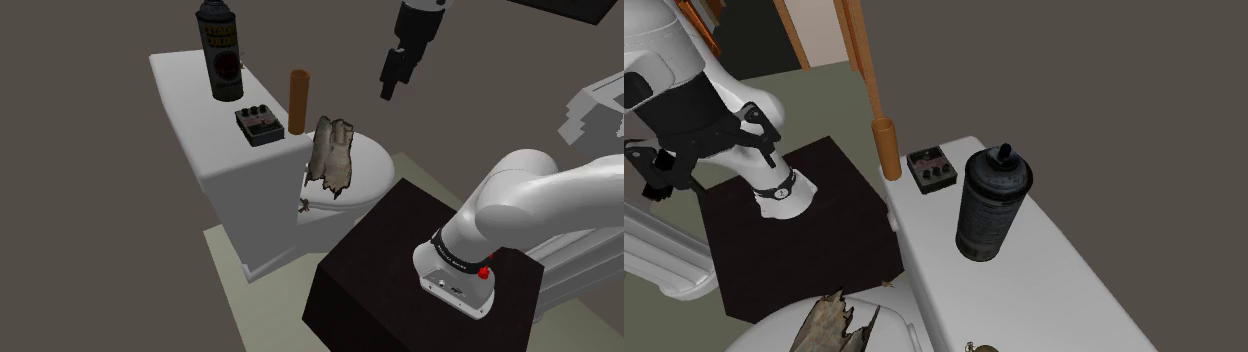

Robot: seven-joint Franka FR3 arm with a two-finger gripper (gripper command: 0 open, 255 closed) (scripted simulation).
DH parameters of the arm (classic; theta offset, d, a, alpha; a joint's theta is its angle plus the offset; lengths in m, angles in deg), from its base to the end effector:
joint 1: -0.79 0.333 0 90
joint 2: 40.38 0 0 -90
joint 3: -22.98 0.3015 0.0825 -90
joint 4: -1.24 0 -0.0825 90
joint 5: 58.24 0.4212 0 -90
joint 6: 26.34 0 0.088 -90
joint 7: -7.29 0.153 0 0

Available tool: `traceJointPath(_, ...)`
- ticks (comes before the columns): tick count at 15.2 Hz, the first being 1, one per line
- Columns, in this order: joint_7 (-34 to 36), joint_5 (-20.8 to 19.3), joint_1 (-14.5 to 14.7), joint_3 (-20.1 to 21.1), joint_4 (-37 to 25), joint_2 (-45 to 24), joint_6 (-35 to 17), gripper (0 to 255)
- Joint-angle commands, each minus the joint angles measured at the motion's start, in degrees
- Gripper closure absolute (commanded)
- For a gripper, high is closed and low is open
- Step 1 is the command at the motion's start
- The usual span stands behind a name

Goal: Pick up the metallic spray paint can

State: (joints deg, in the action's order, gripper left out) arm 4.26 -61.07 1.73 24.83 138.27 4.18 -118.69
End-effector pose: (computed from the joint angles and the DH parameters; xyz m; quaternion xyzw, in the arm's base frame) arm 0.3592 0.0110 0.5170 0.9982 0.0471 -0.0014 0.0360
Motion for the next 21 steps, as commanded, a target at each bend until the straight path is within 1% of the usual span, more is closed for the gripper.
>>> traceJointPath(1,0.00,0.00,0.00,0.00,0.00,0.00,0.00,0)
traceJointPath(6,-12.53,0.40,3.84,-4.51,-5.33,-8.55,-7.32,0)
traceJointPath(11,-25.35,3.10,8.19,-8.31,-12.44,-17.21,-12.30,0)
traceJointPath(16,-38.47,7.80,12.43,-11.23,-21.06,-25.68,-14.63,0)
traceJointPath(21,-51.40,13.82,15.90,-13.04,-31.01,-33.85,-14.22,0)
